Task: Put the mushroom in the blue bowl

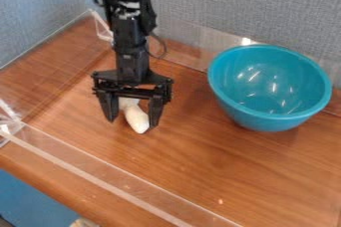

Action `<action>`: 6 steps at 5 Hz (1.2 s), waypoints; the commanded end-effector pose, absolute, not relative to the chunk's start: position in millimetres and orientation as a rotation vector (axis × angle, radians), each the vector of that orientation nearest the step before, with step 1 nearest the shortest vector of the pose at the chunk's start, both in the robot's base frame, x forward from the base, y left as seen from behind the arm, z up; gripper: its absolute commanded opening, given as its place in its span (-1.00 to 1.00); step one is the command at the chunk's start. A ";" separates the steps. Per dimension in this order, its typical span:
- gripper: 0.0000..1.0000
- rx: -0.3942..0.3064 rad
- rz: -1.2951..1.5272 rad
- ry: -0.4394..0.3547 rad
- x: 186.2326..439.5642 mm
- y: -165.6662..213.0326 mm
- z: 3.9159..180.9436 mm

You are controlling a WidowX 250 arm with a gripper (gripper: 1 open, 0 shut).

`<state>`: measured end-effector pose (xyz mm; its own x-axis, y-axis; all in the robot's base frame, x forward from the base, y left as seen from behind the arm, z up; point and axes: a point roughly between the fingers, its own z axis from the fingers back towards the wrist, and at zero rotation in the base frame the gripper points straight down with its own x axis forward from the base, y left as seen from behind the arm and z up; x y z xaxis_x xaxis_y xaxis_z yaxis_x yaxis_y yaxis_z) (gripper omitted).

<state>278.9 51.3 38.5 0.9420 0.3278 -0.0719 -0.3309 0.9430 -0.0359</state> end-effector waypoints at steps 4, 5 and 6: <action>-1.00 -0.058 0.354 0.009 282.6 61.4 50.0; -1.00 -0.064 0.355 0.000 280.4 62.8 55.8; -1.00 -0.069 0.355 -0.007 279.0 63.6 60.7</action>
